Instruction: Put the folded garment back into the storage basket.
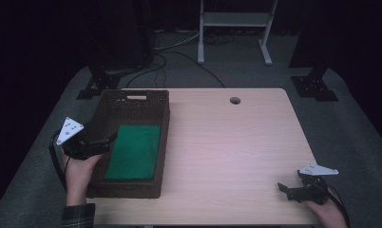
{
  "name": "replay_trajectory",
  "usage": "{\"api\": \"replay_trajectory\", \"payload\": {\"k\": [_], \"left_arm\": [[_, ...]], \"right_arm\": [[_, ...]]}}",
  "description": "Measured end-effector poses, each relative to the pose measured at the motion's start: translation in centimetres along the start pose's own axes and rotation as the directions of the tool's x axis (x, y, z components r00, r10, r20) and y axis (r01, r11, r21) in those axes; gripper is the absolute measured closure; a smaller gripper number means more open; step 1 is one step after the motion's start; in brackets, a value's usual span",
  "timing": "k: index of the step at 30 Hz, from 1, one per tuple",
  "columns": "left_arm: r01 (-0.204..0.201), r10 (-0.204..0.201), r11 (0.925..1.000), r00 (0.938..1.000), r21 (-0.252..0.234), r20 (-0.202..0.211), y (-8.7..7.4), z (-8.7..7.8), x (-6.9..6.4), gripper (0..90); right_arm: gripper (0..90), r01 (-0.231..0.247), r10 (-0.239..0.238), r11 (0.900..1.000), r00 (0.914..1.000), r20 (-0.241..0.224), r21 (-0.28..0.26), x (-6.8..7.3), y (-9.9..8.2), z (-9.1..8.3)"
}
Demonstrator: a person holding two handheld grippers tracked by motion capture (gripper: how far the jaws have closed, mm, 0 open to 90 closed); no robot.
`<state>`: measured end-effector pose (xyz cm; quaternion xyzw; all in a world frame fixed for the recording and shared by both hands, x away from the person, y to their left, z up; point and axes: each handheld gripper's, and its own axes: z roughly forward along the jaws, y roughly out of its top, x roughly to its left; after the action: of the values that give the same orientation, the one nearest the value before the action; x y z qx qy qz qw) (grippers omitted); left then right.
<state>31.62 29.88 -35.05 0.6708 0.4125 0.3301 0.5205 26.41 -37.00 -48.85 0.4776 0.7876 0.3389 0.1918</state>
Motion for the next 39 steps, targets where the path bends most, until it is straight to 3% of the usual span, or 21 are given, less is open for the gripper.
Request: {"api": "replay_trajectory", "payload": {"k": [4,9,16,22,26,30,35,37,39], "left_arm": [[-0.005,0.005,0.9985,0.9999,-0.055,0.010,1.4,-0.4,-1.6,1.7],[-0.010,0.013,0.9965,0.9991,-0.082,0.040,3.0,-0.5,-4.1,1.7],[-0.015,0.028,0.9942,0.9925,-0.106,0.119,4.3,1.2,-8.5,1.7],[-0.029,0.054,0.9923,0.9760,-0.120,0.211,4.9,3.3,-12.8,1.7],[-0.042,0.074,0.9898,0.9680,-0.136,0.240,4.8,4.5,-15.5,1.7],[-0.054,0.088,0.9902,0.9564,-0.129,0.278,4.7,5.6,-17.7,1.7],[-0.063,0.099,0.9898,0.9486,-0.128,0.300,4.5,6.6,-19.6,1.7],[-0.054,0.092,0.9911,0.9370,-0.122,0.337,4.3,7.4,-21.0,1.7],[-0.053,0.093,0.9912,0.9318,-0.121,0.351,4.1,8.0,-21.9,1.7]], "right_arm": [[1.2,0.005,-0.005,1.0000,0.9999,0.011,0.003,0.0,0.0,0.1],[1.2,0.005,-0.005,1.0000,0.9999,0.011,0.003,0.0,0.0,0.1],[1.2,0.014,-0.014,0.9999,0.9999,0.002,0.003,0.0,0.0,0.1],[1.3,0.019,-0.019,0.9998,0.9998,-0.005,0.003,0.0,0.0,0.1],[1.2,0.018,-0.018,0.9998,0.9998,-0.005,0.003,0.1,0.0,0.1],[1.2,0.018,-0.018,0.9998,0.9998,-0.005,0.003,0.1,0.0,0.1],[1.2,0.020,-0.020,0.9998,0.9998,-0.004,0.002,0.0,0.0,0.1],[1.2,0.021,-0.021,0.9998,0.9998,-0.004,0.001,0.0,0.0,0.1],[1.2,0.020,-0.020,0.9998,0.9998,-0.004,0.002,0.0,0.0,0.1]]}}
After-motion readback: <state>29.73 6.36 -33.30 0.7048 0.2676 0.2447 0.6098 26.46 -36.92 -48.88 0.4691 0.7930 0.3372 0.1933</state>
